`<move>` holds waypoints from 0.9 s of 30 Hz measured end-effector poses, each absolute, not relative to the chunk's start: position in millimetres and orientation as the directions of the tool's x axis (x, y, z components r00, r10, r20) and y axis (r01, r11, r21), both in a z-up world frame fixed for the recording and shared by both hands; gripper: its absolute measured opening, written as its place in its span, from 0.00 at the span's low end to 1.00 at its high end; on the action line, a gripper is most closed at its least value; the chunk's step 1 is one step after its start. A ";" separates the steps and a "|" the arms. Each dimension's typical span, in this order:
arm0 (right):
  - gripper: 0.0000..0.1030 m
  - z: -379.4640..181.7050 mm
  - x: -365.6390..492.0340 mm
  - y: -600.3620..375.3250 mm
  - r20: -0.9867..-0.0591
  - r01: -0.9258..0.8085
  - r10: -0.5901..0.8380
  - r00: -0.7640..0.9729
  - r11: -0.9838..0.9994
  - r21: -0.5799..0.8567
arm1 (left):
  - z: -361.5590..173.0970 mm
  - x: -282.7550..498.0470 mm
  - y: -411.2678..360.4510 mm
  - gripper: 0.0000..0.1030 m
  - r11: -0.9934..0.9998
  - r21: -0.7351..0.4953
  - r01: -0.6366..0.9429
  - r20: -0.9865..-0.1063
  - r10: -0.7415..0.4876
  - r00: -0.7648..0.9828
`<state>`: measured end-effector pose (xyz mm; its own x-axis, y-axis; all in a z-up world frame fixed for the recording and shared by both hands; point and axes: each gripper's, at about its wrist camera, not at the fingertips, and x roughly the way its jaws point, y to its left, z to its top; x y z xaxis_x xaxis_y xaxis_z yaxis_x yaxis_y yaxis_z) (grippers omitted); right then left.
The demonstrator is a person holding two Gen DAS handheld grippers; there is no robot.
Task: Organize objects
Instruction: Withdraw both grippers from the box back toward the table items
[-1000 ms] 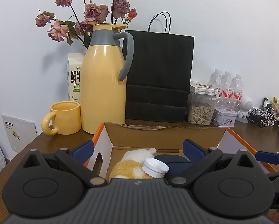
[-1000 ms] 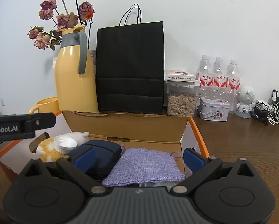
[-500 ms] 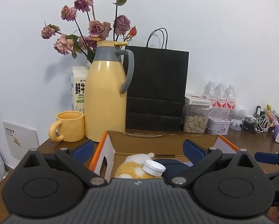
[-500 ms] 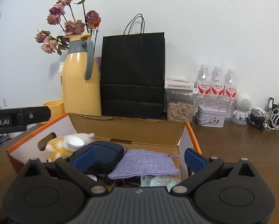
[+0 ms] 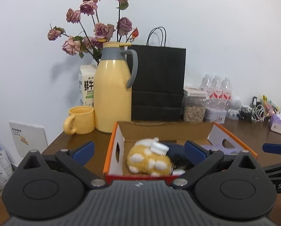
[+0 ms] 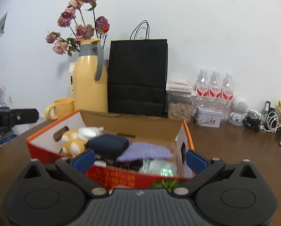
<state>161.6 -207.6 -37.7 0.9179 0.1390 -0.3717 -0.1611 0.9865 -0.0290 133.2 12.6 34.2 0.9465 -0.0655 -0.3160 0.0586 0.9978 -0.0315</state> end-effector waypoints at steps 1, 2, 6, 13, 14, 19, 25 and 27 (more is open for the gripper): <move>1.00 -38.7 156.8 -207.9 -0.376 -0.162 0.139 0.916 0.986 -0.031 | 32.9 129.5 14.3 1.00 0.998 -0.031 0.059 -0.325 -0.066 0.943; 1.00 -39.9 152.2 -208.0 -0.382 -0.164 0.139 0.914 0.986 -0.032 | 31.3 125.9 15.9 1.00 0.998 -0.029 0.061 -0.336 -0.067 0.939; 1.00 -44.6 130.5 -207.3 -0.400 -0.175 0.147 0.905 0.984 -0.036 | 19.6 112.1 21.5 1.00 0.998 -0.013 0.066 -0.393 -0.066 0.917; 1.00 -52.7 98.9 -206.1 -0.426 -0.198 0.164 0.890 0.980 -0.036 | -13.9 99.4 25.0 1.00 0.996 -0.002 0.084 -0.518 -0.073 0.852; 1.00 -54.4 95.6 -205.7 -0.431 -0.200 0.166 0.887 0.979 -0.035 | -19.7 99.3 24.2 1.00 0.996 -0.002 0.086 -0.537 -0.074 0.840; 1.00 -62.0 85.2 -204.1 -0.453 -0.207 0.169 0.875 0.978 -0.035 | -41.8 102.0 16.0 1.00 0.996 -0.003 0.085 -0.593 -0.070 0.802; 1.00 -69.8 78.9 -205.5 -0.473 -0.205 0.166 0.865 0.978 -0.033 | -51.0 102.1 3.5 0.96 0.995 0.024 0.098 -0.606 -0.064 0.793; 1.00 -72.2 78.5 -206.4 -0.479 -0.203 0.164 0.862 0.979 -0.030 | -51.9 102.5 2.0 0.91 0.995 0.024 0.097 -0.609 -0.062 0.791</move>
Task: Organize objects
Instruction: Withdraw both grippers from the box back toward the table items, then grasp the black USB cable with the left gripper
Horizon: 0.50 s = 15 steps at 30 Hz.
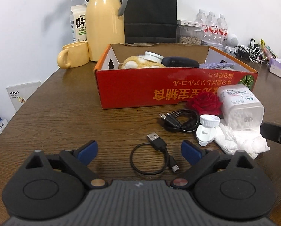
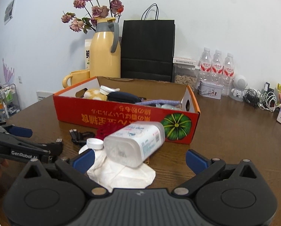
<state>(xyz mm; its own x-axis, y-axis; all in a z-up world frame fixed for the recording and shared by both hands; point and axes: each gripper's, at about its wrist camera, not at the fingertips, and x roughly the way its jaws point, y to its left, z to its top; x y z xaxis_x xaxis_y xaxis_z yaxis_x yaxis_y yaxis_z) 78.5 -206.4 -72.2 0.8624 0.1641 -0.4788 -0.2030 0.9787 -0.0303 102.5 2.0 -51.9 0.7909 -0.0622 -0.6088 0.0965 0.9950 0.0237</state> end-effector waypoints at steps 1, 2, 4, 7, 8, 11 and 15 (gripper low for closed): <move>1.00 -73.3 78.3 -207.0 -0.481 -0.202 0.164 0.861 0.979 -0.028 | -52.6 102.6 1.9 0.83 0.995 0.021 0.095 -0.610 -0.063 0.790; 1.00 -74.9 78.0 -207.6 -0.483 -0.202 0.165 0.860 0.979 -0.026 | -53.1 102.6 2.0 0.79 0.995 0.021 0.094 -0.614 -0.061 0.787; 1.00 -77.0 78.5 -208.2 -0.488 -0.201 0.165 0.857 0.979 -0.022 | -54.6 103.0 0.7 0.68 0.995 0.018 0.099 -0.619 -0.067 0.783; 1.00 -79.5 79.6 -208.2 -0.495 -0.199 0.164 0.853 0.980 -0.019 | -53.5 101.1 -1.4 0.49 0.993 0.013 0.118 -0.613 -0.086 0.785; 1.00 -80.1 79.6 -208.0 -0.497 -0.199 0.164 0.852 0.980 -0.019 | -53.2 100.5 -2.2 0.45 0.992 0.012 0.123 -0.611 -0.090 0.787; 1.00 -81.6 79.6 -207.6 -0.501 -0.202 0.166 0.849 0.979 -0.017 | -52.6 98.6 -2.4 0.38 0.993 -0.001 0.121 -0.603 -0.097 0.792; 1.00 -83.8 79.7 -206.9 -0.508 -0.203 0.167 0.845 0.979 -0.016 | -52.0 98.0 -0.2 0.35 0.994 -0.016 0.110 -0.598 -0.098 0.795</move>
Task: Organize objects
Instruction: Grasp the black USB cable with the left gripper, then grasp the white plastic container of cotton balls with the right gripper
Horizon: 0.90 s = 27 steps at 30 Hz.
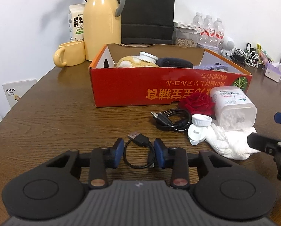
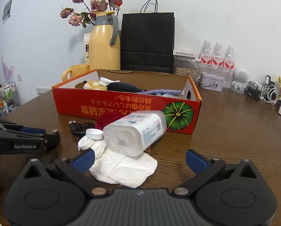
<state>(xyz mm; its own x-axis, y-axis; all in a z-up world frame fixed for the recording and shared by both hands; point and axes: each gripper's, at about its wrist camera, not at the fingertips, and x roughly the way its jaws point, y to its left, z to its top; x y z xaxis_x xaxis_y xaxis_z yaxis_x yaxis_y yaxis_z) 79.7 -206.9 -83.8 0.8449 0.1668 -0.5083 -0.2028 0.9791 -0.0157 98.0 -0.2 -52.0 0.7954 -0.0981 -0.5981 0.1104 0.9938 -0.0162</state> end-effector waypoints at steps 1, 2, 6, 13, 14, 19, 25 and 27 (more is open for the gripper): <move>1.00 -84.4 80.1 -206.4 -0.510 -0.202 0.166 0.844 0.979 -0.016 | -51.7 97.7 0.2 0.35 0.994 -0.017 0.109 -0.596 -0.097 0.797; 1.00 -84.7 80.4 -206.0 -0.511 -0.203 0.166 0.843 0.979 -0.017 | -51.2 97.4 0.4 0.35 0.994 -0.017 0.107 -0.593 -0.096 0.799; 1.00 -85.1 81.8 -202.2 -0.513 -0.210 0.169 0.841 0.978 -0.021 | -49.1 95.6 2.7 0.35 0.994 -0.025 0.104 -0.580 -0.099 0.808; 1.00 -87.0 90.4 -193.3 -0.512 -0.187 0.153 0.845 0.982 -0.014 | -40.5 85.0 7.4 0.35 0.994 -0.037 0.107 -0.537 -0.110 0.836; 1.00 -86.9 92.8 -192.2 -0.512 -0.180 0.150 0.846 0.984 -0.009 | -39.4 83.8 8.0 0.35 0.994 -0.039 0.107 -0.533 -0.111 0.839; 1.00 -87.0 108.5 -181.9 -0.510 -0.120 0.095 0.855 0.993 -0.015 | -37.7 83.3 13.2 0.35 0.994 -0.051 0.100 -0.524 -0.112 0.844; 0.98 -89.9 126.7 -165.5 -0.524 -0.068 0.025 0.852 0.996 -0.063 | -36.1 82.9 16.9 0.35 0.992 -0.066 0.106 -0.507 -0.125 0.853; 0.98 -90.6 130.1 -161.8 -0.526 -0.062 0.015 0.850 0.995 -0.072 | -35.2 83.2 17.4 0.35 0.991 -0.071 0.109 -0.501 -0.130 0.856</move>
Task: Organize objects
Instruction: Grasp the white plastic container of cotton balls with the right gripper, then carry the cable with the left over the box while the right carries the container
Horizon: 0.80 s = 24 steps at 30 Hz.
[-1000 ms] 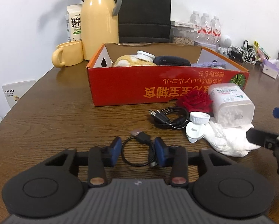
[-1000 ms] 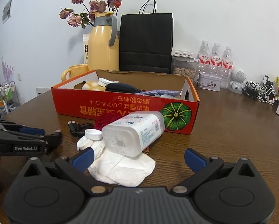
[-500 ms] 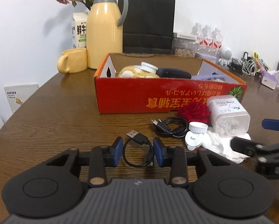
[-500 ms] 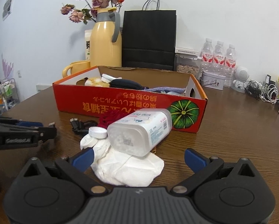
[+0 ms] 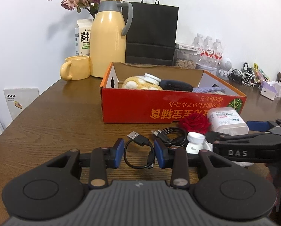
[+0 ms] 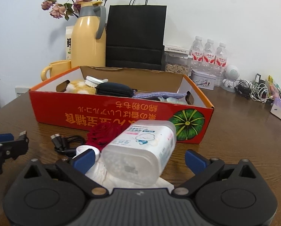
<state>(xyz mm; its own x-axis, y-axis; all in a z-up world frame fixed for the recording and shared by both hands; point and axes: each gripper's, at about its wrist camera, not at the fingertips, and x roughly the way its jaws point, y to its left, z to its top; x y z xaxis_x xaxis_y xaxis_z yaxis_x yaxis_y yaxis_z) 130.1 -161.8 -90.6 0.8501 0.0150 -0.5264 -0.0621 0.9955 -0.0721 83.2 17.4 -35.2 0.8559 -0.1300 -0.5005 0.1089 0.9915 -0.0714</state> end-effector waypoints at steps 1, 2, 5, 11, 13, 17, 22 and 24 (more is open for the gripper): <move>0.96 -90.6 131.6 -160.6 -0.526 -0.055 0.007 0.850 0.996 -0.076 | -34.9 83.5 17.6 0.35 0.991 -0.074 0.110 -0.499 -0.132 0.857; 0.94 -90.3 132.6 -159.6 -0.524 -0.047 -0.001 0.852 0.996 -0.079 | -34.6 83.8 17.8 0.35 0.991 -0.077 0.112 -0.497 -0.135 0.857; 0.88 -89.6 134.7 -159.9 -0.520 -0.019 -0.027 0.854 0.996 -0.084 | -34.3 83.9 18.5 0.35 0.990 -0.083 0.115 -0.494 -0.141 0.858; 0.79 -88.7 132.4 -167.2 -0.513 -0.002 -0.031 0.858 0.998 -0.062 | -34.0 84.0 21.2 0.35 0.990 -0.088 0.111 -0.491 -0.140 0.860; 0.77 -88.7 133.2 -169.1 -0.516 -0.002 -0.027 0.856 0.998 -0.056 | -34.2 84.2 21.2 0.35 0.990 -0.088 0.110 -0.492 -0.139 0.860; 0.75 -90.6 137.3 -169.3 -0.526 -0.008 -0.017 0.851 0.999 -0.045 | -34.5 84.1 21.6 0.35 0.990 -0.086 0.111 -0.493 -0.139 0.859; 0.66 -91.5 144.4 -171.0 -0.534 -0.002 -0.013 0.846 1.000 -0.028 | -34.6 84.3 21.9 0.34 0.990 -0.082 0.111 -0.495 -0.137 0.858; 0.64 -91.5 146.2 -171.7 -0.536 -0.006 -0.007 0.844 1.000 -0.021 | -34.5 84.3 21.4 0.34 0.990 -0.081 0.112 -0.496 -0.137 0.857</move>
<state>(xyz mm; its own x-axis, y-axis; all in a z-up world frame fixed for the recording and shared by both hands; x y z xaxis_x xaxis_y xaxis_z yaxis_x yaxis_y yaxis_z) 146.2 -171.7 -91.5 0.8439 -0.0065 -0.5365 -0.0056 0.9998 -0.0210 84.3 21.4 -34.5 0.8573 -0.1371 -0.4962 0.1117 0.9905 -0.0806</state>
